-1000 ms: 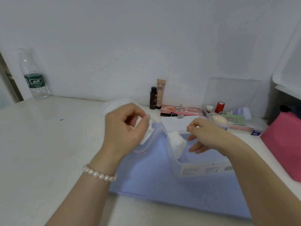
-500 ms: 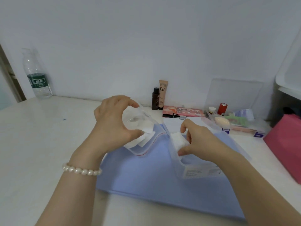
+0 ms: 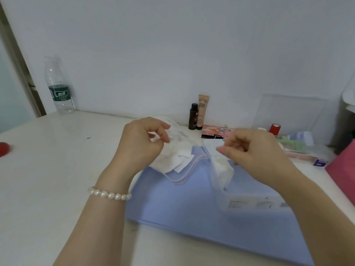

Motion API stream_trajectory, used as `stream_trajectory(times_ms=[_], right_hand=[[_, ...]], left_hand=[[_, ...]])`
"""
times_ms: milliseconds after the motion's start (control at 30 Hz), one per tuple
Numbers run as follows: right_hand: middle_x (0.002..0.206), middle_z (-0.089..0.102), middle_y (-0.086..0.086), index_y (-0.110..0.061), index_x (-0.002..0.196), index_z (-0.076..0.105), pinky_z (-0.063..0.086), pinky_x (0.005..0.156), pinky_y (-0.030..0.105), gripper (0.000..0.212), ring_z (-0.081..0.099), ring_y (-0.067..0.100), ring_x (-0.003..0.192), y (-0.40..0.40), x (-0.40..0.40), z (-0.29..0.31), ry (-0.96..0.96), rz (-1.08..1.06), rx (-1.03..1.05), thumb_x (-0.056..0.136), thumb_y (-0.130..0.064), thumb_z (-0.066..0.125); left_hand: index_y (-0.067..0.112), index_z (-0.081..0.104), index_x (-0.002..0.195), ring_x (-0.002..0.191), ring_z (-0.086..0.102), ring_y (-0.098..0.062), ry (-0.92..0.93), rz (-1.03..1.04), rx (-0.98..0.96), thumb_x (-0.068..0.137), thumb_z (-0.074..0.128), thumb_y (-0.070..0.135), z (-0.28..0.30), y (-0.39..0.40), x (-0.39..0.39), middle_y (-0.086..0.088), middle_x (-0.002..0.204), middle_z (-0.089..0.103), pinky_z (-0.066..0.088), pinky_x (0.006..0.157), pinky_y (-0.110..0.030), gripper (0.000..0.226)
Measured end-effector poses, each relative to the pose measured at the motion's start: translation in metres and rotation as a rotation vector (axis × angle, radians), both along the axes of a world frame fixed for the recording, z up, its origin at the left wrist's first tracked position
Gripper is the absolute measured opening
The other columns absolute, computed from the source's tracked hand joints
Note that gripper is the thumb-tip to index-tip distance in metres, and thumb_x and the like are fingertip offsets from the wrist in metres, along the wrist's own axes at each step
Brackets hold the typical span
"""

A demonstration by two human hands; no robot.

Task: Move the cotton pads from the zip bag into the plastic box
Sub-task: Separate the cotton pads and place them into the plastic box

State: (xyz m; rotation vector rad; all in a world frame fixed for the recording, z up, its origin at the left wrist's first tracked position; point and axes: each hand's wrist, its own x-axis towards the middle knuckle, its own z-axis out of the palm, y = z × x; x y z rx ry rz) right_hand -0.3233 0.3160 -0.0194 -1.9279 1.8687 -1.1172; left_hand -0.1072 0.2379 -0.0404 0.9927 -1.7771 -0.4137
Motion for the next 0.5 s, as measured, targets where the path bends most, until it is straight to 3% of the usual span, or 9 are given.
stream_trajectory(times_ms=[67,100,167,233,300,400,500], right_hand=[[0.064,0.065,0.000,-0.016,0.068,0.066,0.050,0.062,0.033,0.015,0.060,0.016,0.060,0.002,0.027,-0.006,-0.114,0.131,-0.064,0.083,-0.016,0.066],[0.070,0.066,0.006,-0.012,0.073,0.067,0.049,0.067,0.036,0.015,0.061,0.023,0.068,0.000,0.040,-0.013,-0.074,0.187,-0.066,0.087,-0.015,0.062],[0.082,0.065,0.014,-0.002,0.085,0.065,0.045,0.075,0.038,0.022,0.058,0.028,0.080,-0.018,0.063,-0.032,0.118,0.232,-0.029,0.093,-0.014,0.050],[0.093,0.063,0.011,-0.002,0.095,0.062,0.044,0.083,0.037,0.027,0.057,0.025,0.088,-0.047,0.081,-0.049,0.291,0.219,-0.016,0.096,-0.019,0.040],[0.103,0.057,0.006,-0.008,0.106,0.057,0.042,0.089,0.036,0.027,0.054,0.022,0.099,-0.078,0.090,-0.062,0.468,0.184,-0.038,0.094,-0.024,0.039],[0.126,0.047,0.011,-0.009,0.126,0.046,0.036,0.096,0.040,0.037,0.042,0.032,0.121,-0.103,0.102,-0.065,0.620,0.152,0.121,0.094,-0.026,0.039],[0.119,0.049,0.008,-0.014,0.118,0.047,0.041,0.091,0.045,0.035,0.046,0.031,0.112,-0.102,0.111,-0.062,0.677,0.211,0.245,0.086,-0.028,0.047]], left_hand=[[0.021,0.069,0.059,0.090,0.062,-0.001,0.038,-0.010,-0.005,0.073,0.053,-0.018,-0.002,-0.001,-0.002,0.014,0.090,0.067,0.046,0.078,-0.009,0.044],[0.015,0.072,0.063,0.091,0.060,0.000,0.035,-0.015,-0.011,0.075,0.052,-0.019,-0.004,-0.002,-0.003,0.012,0.092,0.067,0.044,0.078,-0.005,0.041],[0.007,0.076,0.076,0.096,0.058,0.002,0.013,-0.031,-0.022,0.078,0.049,-0.020,-0.005,-0.004,-0.004,0.010,0.097,0.065,0.040,0.082,-0.001,0.038],[0.005,0.075,0.087,0.101,0.058,0.001,-0.005,-0.043,-0.011,0.079,0.046,-0.020,-0.006,-0.005,-0.005,0.012,0.100,0.063,0.038,0.085,0.001,0.039],[0.005,0.074,0.094,0.104,0.056,0.001,0.010,-0.050,0.010,0.081,0.044,-0.019,-0.007,-0.007,-0.005,0.013,0.103,0.062,0.038,0.088,0.000,0.041],[0.008,0.073,0.096,0.108,0.056,0.001,0.061,-0.097,0.049,0.084,0.042,-0.019,-0.010,-0.010,-0.003,0.016,0.106,0.062,0.042,0.094,-0.010,0.043],[0.009,0.073,0.096,0.111,0.055,-0.003,0.063,-0.112,0.060,0.085,0.041,-0.018,-0.012,-0.015,-0.002,0.015,0.107,0.061,0.044,0.094,-0.013,0.043]])
